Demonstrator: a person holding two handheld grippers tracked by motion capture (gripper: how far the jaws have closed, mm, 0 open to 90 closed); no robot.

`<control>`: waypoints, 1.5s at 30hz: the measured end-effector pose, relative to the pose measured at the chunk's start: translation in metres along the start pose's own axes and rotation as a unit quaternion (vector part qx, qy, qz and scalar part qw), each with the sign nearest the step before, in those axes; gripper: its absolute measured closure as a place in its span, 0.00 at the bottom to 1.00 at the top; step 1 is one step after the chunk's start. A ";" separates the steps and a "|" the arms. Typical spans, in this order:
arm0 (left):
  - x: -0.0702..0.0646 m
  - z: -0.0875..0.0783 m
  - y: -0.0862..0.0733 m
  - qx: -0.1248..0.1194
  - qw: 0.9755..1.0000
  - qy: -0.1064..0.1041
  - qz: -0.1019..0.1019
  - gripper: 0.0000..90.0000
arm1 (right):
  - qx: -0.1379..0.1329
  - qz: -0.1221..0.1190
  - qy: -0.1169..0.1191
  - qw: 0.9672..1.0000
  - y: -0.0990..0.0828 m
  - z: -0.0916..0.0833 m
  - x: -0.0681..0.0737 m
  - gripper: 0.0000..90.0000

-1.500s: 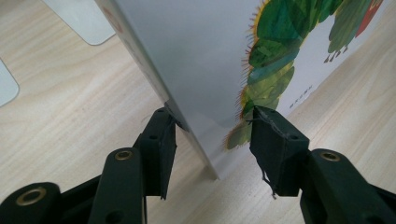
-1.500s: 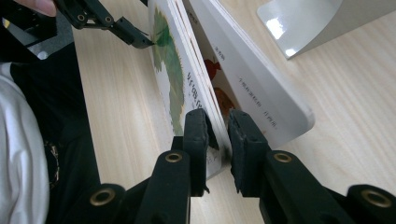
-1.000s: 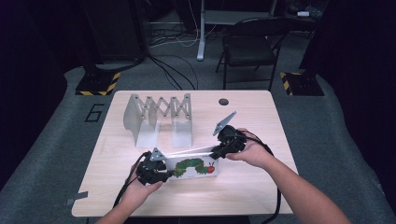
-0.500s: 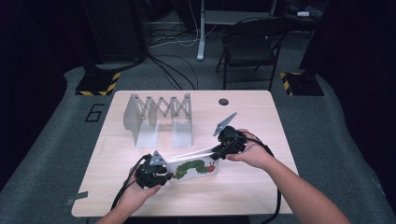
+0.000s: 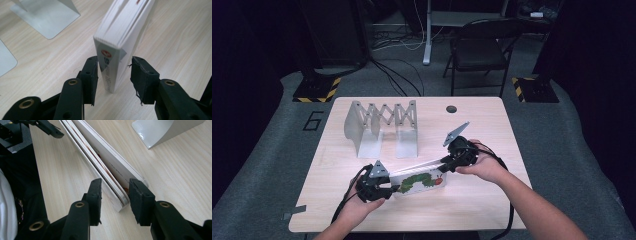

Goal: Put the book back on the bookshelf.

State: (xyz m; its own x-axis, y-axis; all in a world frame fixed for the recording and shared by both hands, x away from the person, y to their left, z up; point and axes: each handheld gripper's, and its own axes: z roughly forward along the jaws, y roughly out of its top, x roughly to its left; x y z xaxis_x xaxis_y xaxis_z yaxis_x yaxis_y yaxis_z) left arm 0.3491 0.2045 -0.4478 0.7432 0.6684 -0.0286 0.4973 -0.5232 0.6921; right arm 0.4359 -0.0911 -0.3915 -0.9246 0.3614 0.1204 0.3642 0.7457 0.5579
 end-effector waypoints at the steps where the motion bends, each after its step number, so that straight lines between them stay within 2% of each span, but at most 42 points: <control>1: 0.000 0.000 0.001 -0.004 1.000 0.000 0.002 0.64 | -0.001 0.000 0.000 1.000 0.000 0.000 0.000 0.70; 4: -0.001 -0.001 0.005 -0.004 1.000 -0.004 0.006 0.63 | 0.000 -0.001 -0.001 1.000 -0.002 -0.001 0.001 0.68; 6: -0.002 -0.001 0.008 -0.003 1.000 -0.003 0.013 0.62 | 0.001 0.008 -0.007 1.000 -0.003 -0.002 0.000 0.66; 9: -0.002 0.000 0.009 -0.003 1.000 0.000 0.011 0.61 | 0.001 0.004 -0.007 1.000 -0.005 -0.003 -0.003 0.65; 10: -0.002 0.000 0.010 -0.001 1.000 -0.003 0.010 0.61 | 0.001 0.004 -0.007 1.000 -0.005 -0.003 -0.003 0.65; 11: -0.002 0.000 0.011 0.000 1.000 -0.004 0.009 0.61 | 0.004 0.019 -0.010 1.000 -0.007 -0.004 -0.002 0.65; 13: 0.000 0.002 0.013 0.000 1.000 -0.013 0.004 0.61 | 0.003 0.013 -0.011 1.000 -0.008 -0.004 -0.004 0.65; 16: 0.002 0.004 0.014 -0.002 1.000 -0.016 0.004 0.61 | 0.000 0.014 -0.013 1.000 -0.009 -0.003 -0.005 0.64; 20: 0.001 0.009 0.019 -0.004 1.000 -0.027 0.012 0.61 | 0.005 0.022 -0.015 1.000 -0.012 -0.002 -0.007 0.64; 23: 0.001 0.010 0.020 -0.005 1.000 -0.026 0.017 0.61 | 0.000 0.021 -0.013 1.000 -0.013 -0.001 -0.007 0.64; 31: 0.002 0.014 0.022 -0.008 1.000 -0.017 0.007 0.60 | 0.005 0.020 -0.014 1.000 -0.014 0.002 -0.009 0.64; 36: 0.000 0.018 0.023 -0.005 1.000 -0.020 0.019 0.59 | 0.006 0.024 -0.016 1.000 -0.014 0.004 -0.007 0.63; 38: -0.001 0.019 0.024 -0.002 0.999 -0.026 0.019 0.59 | 0.009 0.019 -0.016 1.000 -0.014 0.005 -0.008 0.63; 39: -0.002 0.019 0.024 -0.002 0.999 -0.026 0.022 0.59 | 0.004 0.023 -0.018 1.000 -0.015 0.006 -0.008 0.63; 40: -0.002 0.020 0.025 -0.001 0.999 -0.034 0.026 0.60 | 0.005 0.022 -0.018 1.000 -0.015 0.006 -0.008 0.63; 45: -0.006 0.021 0.026 -0.001 0.998 -0.040 0.042 0.64 | 0.005 0.026 -0.020 0.999 -0.016 0.006 -0.009 0.63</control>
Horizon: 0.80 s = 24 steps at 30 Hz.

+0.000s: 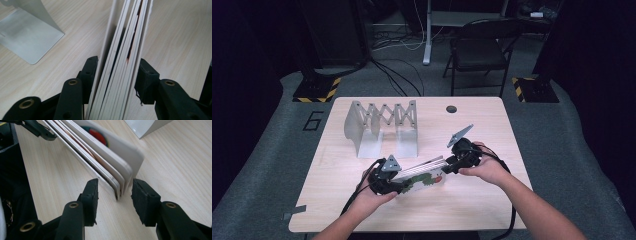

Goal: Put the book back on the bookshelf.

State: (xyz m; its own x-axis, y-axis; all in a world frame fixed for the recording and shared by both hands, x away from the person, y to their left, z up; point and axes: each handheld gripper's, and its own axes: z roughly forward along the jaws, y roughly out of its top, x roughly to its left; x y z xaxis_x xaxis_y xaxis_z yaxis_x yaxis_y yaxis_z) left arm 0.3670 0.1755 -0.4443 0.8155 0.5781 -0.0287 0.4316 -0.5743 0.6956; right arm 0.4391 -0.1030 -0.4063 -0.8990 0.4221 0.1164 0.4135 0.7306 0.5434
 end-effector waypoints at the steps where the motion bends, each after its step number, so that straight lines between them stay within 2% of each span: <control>1: 0.000 0.000 0.000 0.000 1.000 0.000 0.000 0.65 | 0.000 0.002 -0.002 1.000 0.000 0.000 0.000 0.63; 5: -0.001 -0.001 -0.001 0.000 1.000 0.000 0.006 0.67 | 0.001 0.005 -0.004 1.000 -0.001 0.002 -0.001 0.62; 8: -0.002 -0.002 -0.001 0.001 1.000 -0.009 0.008 0.71 | 0.004 0.001 -0.004 1.000 -0.001 0.003 -0.002 0.61; 9: -0.003 -0.002 -0.002 -0.004 1.000 -0.009 0.010 0.71 | 0.005 0.005 -0.005 1.000 -0.002 0.003 -0.002 0.61; 12: -0.005 -0.003 -0.002 0.002 1.000 -0.018 0.018 0.75 | 0.010 0.003 -0.004 1.000 -0.001 0.005 -0.002 0.60; 13: -0.005 -0.003 -0.001 0.003 1.000 -0.014 0.024 0.76 | 0.010 0.008 -0.002 1.000 -0.001 0.006 -0.002 0.60; 16: -0.007 -0.002 -0.001 0.004 0.999 -0.020 0.029 0.80 | 0.006 0.003 -0.004 1.000 0.000 0.009 -0.001 0.60; 18: -0.009 -0.002 -0.001 0.005 0.999 -0.024 0.031 0.81 | 0.008 -0.004 -0.007 1.000 0.001 0.010 0.000 0.60; 24: -0.010 -0.002 -0.001 0.006 0.999 -0.021 0.032 0.81 | 0.007 -0.001 -0.006 1.000 0.001 0.010 -0.001 0.60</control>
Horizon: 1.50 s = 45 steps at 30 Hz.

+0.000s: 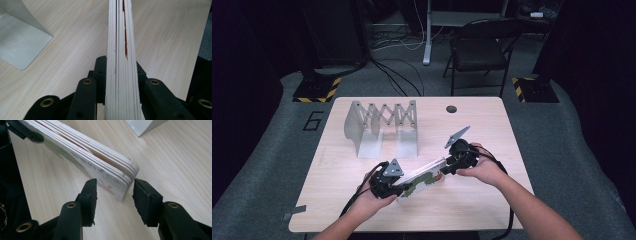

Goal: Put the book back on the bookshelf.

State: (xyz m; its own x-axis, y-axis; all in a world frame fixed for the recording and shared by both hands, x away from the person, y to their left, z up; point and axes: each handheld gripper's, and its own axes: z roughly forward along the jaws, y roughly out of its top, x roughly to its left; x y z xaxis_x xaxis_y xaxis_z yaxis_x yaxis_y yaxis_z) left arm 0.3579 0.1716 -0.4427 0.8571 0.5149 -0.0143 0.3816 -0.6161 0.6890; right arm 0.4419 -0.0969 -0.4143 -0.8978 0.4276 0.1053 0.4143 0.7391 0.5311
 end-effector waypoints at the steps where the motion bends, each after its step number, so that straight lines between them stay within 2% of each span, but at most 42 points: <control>1: 0.000 0.000 0.000 0.000 1.000 0.000 0.000 0.81 | 0.000 0.000 0.000 1.000 0.000 0.000 0.000 0.60; 9: 0.000 0.001 0.001 0.003 1.000 0.002 -0.008 0.79 | 0.001 0.003 -0.003 1.000 0.000 0.000 0.000 0.60; 14: -0.001 0.001 0.002 0.007 1.000 0.004 -0.003 0.81 | 0.000 0.003 -0.001 1.000 0.000 0.000 0.000 0.60; 15: -0.001 0.001 0.002 0.006 1.000 0.003 -0.003 0.81 | -0.001 0.009 -0.001 1.000 0.000 0.001 0.002 0.60; 16: -0.001 0.001 0.002 0.007 1.000 0.001 -0.001 0.82 | -0.004 0.003 -0.005 1.000 0.000 0.001 0.001 0.60; 25: -0.003 0.001 0.004 0.013 1.000 0.001 0.001 0.83 | -0.002 0.000 0.001 1.000 0.000 0.001 0.000 0.60; 27: -0.004 0.002 0.004 0.015 1.000 -0.001 -0.001 0.83 | -0.003 0.001 0.001 1.000 0.000 0.001 0.000 0.60; 28: -0.004 0.002 0.005 0.015 1.000 0.000 -0.008 0.83 | -0.002 0.003 -0.001 1.000 0.000 0.002 0.001 0.60; 32: -0.005 0.002 0.008 0.020 1.000 0.004 -0.011 0.79 | -0.005 0.005 -0.002 1.000 0.000 0.003 0.002 0.60; 35: -0.004 0.002 0.009 0.021 1.000 0.007 -0.009 0.79 | -0.003 0.003 -0.001 1.000 0.000 0.003 0.001 0.60; 45: -0.005 0.006 0.016 0.025 0.999 0.007 -0.022 0.78 | -0.007 0.002 -0.003 1.000 0.000 0.003 0.001 0.60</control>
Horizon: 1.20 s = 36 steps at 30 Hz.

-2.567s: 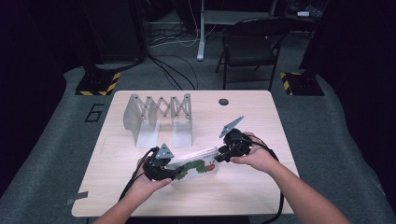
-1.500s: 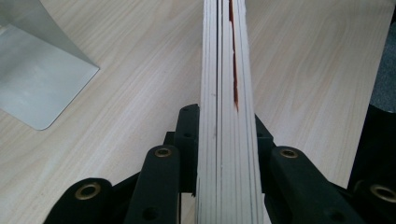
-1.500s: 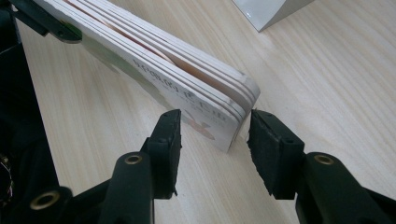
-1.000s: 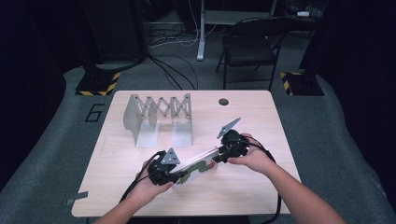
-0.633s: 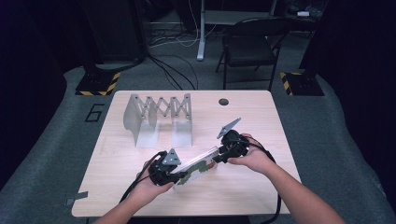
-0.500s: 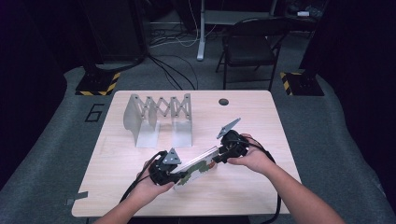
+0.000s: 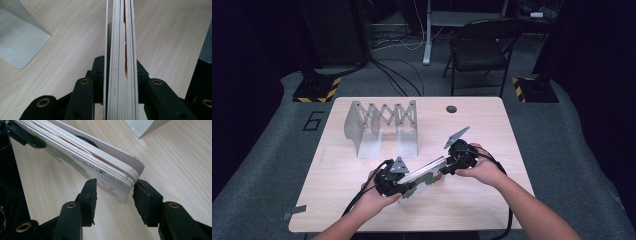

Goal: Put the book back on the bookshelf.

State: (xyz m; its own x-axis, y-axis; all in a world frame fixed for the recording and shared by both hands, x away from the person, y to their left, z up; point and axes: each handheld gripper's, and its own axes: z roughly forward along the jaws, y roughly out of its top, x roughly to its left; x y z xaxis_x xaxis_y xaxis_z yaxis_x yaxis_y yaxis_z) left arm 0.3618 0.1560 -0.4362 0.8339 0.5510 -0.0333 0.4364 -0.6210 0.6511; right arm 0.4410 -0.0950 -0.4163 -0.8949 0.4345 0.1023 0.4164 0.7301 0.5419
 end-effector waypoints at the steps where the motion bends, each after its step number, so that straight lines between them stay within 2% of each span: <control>1: 0.000 0.000 0.001 0.001 1.000 0.001 0.001 0.78 | 0.000 -0.002 0.001 1.000 0.000 0.000 0.000 0.60; 5: 0.000 0.000 0.002 0.004 1.000 0.000 0.001 0.78 | 0.000 -0.002 0.001 1.000 0.000 0.000 0.000 0.60; 7: 0.000 0.001 0.002 0.003 1.000 0.001 -0.001 0.78 | 0.001 0.007 0.001 1.000 0.000 0.000 0.001 0.60; 8: 0.000 0.001 0.003 0.005 1.000 -0.001 -0.004 0.78 | 0.000 -0.001 0.001 1.000 0.000 0.000 0.000 0.60; 14: 0.000 0.001 0.003 0.003 1.000 0.007 -0.005 0.77 | 0.000 -0.001 0.001 1.000 0.000 0.000 0.000 0.60; 18: -0.001 0.001 0.003 0.003 1.000 0.008 -0.002 0.80 | -0.001 0.005 0.001 1.000 0.000 0.000 0.001 0.60; 20: -0.001 0.001 0.003 0.005 1.000 0.001 0.000 0.81 | 0.000 0.006 0.001 1.000 0.000 0.000 0.001 0.60; 27: -0.004 0.001 0.004 0.007 1.000 0.007 0.013 0.83 | 0.003 0.003 0.001 1.000 -0.001 0.000 -0.001 0.60; 36: -0.006 0.001 0.004 0.007 1.000 0.004 0.015 0.84 | 0.005 0.009 0.003 1.000 -0.002 -0.001 -0.001 0.60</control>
State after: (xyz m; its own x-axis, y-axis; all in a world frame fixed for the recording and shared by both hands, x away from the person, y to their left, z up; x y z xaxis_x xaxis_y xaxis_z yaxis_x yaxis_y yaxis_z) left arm 0.3594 0.1498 -0.4339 0.8434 0.5372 -0.0081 0.4164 -0.6441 0.6416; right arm 0.4405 -0.0972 -0.4169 -0.8884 0.4441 0.1164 0.4335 0.7280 0.5311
